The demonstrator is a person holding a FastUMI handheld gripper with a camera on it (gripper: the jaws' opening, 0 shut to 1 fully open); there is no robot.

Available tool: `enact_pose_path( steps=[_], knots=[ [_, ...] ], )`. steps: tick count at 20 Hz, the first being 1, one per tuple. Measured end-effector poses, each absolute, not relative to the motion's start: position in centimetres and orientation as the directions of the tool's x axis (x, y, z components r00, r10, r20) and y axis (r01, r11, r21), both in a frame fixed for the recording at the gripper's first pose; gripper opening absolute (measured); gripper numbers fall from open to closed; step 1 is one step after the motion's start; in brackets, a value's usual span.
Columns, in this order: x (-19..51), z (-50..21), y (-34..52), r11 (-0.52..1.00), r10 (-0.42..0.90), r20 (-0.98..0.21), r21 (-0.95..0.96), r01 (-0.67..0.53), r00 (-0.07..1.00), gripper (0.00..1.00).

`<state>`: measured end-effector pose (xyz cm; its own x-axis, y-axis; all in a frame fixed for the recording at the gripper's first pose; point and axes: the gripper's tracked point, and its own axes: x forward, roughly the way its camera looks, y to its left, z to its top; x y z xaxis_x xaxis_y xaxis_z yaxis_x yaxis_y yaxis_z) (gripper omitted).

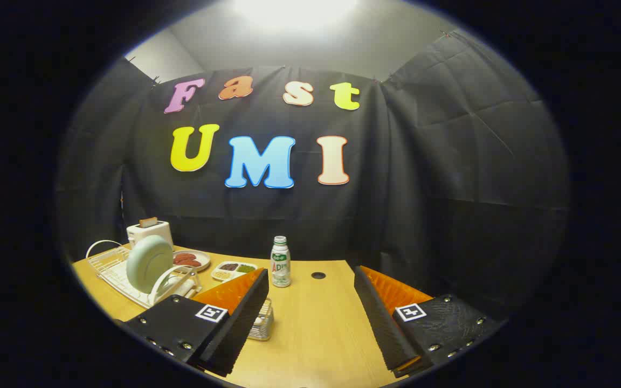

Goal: Take the plate from the dish rack, then take the spoon from the basket and place it into the plate.

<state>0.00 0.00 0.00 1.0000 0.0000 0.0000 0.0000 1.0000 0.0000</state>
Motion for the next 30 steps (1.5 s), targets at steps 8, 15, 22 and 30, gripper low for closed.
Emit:
enact_pose_path(
  steps=[8, 15, 22, 30],
  knots=[
    [0.5, 3.3, 13.3, 0.995, 0.098, -0.038, 0.037, -0.097, 0.994, 0.98],
    [4.3, 5.3, 23.2, 0.99, 0.129, -0.027, 0.063, -0.127, 0.991, 0.98],
    [8.0, 5.0, 29.2, 0.984, 0.151, -0.039, 0.096, -0.147, 0.988, 0.98],
    [12.0, -1.0, 33.4, 0.978, 0.17, -0.169, 0.153, -0.144, 0.971, 0.98]
  ],
)
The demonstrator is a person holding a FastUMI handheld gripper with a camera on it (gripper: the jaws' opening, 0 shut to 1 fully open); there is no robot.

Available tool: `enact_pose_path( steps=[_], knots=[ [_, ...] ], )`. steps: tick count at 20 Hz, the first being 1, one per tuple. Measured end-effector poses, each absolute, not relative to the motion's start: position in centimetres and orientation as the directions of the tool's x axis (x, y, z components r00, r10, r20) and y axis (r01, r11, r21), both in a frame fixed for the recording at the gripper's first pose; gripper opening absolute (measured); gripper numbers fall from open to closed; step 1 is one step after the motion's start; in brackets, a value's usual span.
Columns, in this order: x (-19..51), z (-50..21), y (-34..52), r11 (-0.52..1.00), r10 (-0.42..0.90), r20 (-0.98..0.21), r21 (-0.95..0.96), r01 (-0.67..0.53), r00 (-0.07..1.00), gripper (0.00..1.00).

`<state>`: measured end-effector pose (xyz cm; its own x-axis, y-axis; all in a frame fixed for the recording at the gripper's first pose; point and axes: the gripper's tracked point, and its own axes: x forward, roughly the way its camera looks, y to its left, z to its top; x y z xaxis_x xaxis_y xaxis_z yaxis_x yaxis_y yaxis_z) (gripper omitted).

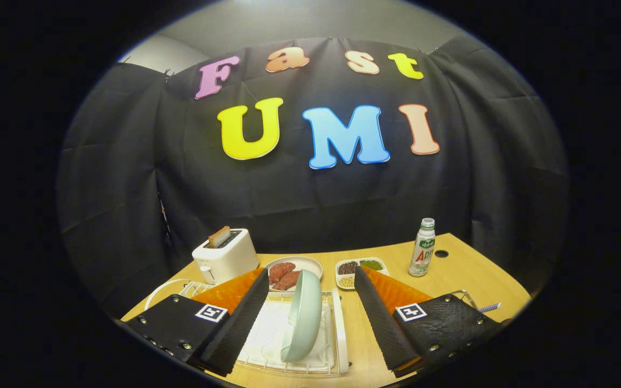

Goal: Take the plate from the dish rack, then take the spoon from the basket and place it into the plate.

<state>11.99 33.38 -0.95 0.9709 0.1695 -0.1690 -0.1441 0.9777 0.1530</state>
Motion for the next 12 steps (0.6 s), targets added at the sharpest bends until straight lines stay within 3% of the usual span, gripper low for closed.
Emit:
enact_pose_path(
  steps=[8, 9, 11, 12],
  knots=[
    [14.4, -9.0, 37.0, 0.965, 0.233, -0.368, 0.2, -0.168, 0.9, 0.97],
    [14.4, -9.6, 37.1, 0.966, 0.233, -0.391, 0.202, -0.164, 0.89, 0.9],
    [14.4, -10.6, 37.4, 0.967, 0.229, -0.427, 0.205, -0.153, 0.875, 0.86],
    [14.6, -11.1, 37.2, 0.97, 0.217, -0.443, 0.199, -0.141, 0.87, 0.76]
  ],
)
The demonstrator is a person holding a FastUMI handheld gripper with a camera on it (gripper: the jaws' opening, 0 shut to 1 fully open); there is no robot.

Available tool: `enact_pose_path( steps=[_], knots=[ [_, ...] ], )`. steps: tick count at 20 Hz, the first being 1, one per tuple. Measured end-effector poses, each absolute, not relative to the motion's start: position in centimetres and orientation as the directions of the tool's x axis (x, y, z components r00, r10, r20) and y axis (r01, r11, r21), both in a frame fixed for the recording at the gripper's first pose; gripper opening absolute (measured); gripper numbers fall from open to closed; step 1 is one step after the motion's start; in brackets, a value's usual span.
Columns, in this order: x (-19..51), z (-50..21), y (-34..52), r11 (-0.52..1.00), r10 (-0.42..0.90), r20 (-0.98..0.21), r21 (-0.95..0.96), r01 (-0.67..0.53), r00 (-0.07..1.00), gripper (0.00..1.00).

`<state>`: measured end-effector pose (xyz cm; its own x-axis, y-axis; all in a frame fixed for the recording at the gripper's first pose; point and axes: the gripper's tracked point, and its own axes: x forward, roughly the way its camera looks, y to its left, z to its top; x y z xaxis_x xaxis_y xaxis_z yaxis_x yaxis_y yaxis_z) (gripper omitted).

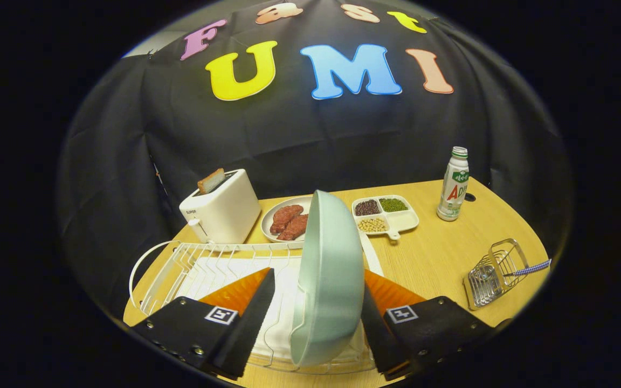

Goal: Take the plate from the dish rack, then take the spoon from the basket and place it into the plate.

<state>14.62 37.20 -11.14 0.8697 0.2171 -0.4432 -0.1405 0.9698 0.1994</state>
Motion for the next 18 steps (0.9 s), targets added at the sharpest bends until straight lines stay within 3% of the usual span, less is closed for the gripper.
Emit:
enact_pose_path(
  steps=[3, 11, 18],
  knots=[
    [14.5, -11.4, 36.5, 0.981, 0.166, -0.476, 0.17, -0.096, 0.864, 0.42],
    [14.6, -10.1, 34.9, 0.997, -0.023, -0.503, 0.047, 0.054, 0.864, 0.29],
    [14.8, -6.8, 36.1, 0.98, -0.144, -0.442, -0.189, 0.065, 0.885, 0.29]
  ],
)
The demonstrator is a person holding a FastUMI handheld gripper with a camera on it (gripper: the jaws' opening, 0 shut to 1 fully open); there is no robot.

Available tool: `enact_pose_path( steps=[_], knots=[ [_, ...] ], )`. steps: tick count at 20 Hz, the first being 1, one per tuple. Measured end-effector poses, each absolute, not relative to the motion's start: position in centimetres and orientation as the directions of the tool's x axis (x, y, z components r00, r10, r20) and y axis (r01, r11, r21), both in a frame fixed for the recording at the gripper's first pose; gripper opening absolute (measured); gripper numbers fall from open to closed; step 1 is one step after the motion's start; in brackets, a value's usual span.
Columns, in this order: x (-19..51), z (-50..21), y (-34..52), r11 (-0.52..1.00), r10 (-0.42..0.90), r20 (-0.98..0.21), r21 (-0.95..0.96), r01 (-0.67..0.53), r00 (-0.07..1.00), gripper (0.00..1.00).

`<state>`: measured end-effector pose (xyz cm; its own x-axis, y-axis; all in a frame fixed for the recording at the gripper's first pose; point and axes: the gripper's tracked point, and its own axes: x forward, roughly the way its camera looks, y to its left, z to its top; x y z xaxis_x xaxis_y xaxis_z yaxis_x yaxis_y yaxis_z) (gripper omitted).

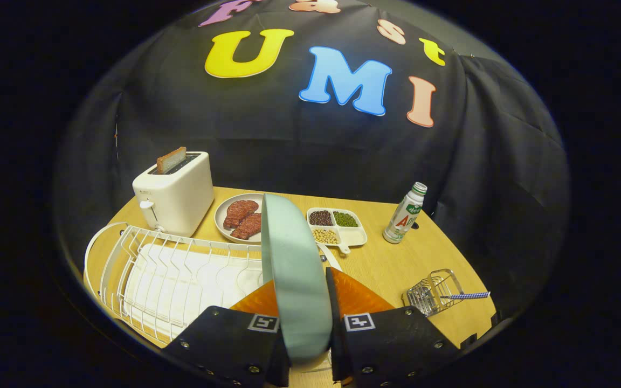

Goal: Take the plate from the dish rack, then take the spoon from the basket and place it into the plate.

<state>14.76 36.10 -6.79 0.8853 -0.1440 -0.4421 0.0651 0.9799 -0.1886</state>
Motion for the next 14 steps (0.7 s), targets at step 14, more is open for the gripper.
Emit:
enact_pose_path(
  steps=[14],
  knots=[
    [10.7, -1.2, 34.1, 0.963, -0.195, -0.345, -0.246, 0.113, 0.918, 0.29]
  ],
)
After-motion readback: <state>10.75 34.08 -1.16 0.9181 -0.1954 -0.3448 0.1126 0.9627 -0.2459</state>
